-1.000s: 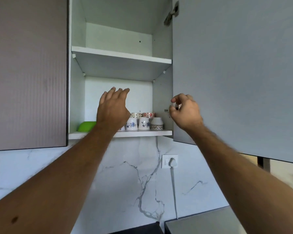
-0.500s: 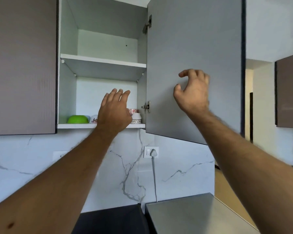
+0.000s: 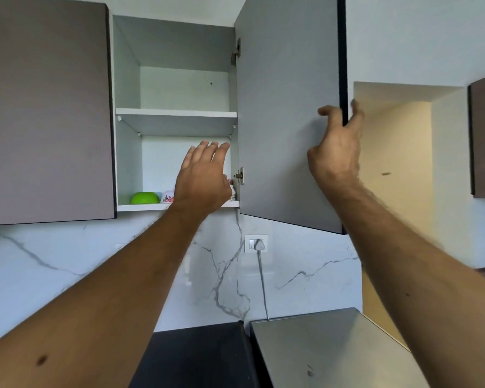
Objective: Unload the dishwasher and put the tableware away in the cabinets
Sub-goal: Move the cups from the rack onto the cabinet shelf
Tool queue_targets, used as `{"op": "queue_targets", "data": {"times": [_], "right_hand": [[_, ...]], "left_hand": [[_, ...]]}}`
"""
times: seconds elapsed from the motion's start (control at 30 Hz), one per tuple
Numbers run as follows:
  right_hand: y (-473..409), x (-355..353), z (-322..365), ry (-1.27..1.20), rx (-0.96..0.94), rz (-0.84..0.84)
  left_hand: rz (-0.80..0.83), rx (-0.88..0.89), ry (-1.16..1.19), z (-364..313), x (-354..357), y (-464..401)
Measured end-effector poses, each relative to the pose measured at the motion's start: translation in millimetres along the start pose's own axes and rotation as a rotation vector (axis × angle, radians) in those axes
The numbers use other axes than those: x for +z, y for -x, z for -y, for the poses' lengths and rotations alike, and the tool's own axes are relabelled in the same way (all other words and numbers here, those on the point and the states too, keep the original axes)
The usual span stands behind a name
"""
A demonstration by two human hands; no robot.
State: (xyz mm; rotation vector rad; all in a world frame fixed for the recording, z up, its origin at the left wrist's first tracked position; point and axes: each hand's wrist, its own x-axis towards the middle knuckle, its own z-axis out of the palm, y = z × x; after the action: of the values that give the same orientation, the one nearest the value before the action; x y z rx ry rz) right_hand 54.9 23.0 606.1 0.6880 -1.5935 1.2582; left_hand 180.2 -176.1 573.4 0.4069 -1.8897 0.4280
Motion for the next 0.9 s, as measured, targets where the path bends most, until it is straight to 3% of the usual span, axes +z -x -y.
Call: {"op": "queue_targets", "data": {"times": [0.23,0.4,0.53,0.8,0.9], "right_hand": [[26,8,34,-0.206,-0.076,-0.005],[63,27,65,-0.447,-0.175,-0.034],[96,55,91,-0.598,-0.074,0.186],[142,130,138,-0.605,-0.271,0.602],[152,171,140,-0.48,-0.382,0.803]], "left_hand": [[-0.004,-0.016,0.009,0,-23,2],[-0.031,-0.128,0.059,22,-36,17],[-0.078,-0.225,0.066,51,-47,25],[-0.336,-0.491,0.177,126,-71,33],[-0.358,-0.46,0.111,154,-69,38]]}}
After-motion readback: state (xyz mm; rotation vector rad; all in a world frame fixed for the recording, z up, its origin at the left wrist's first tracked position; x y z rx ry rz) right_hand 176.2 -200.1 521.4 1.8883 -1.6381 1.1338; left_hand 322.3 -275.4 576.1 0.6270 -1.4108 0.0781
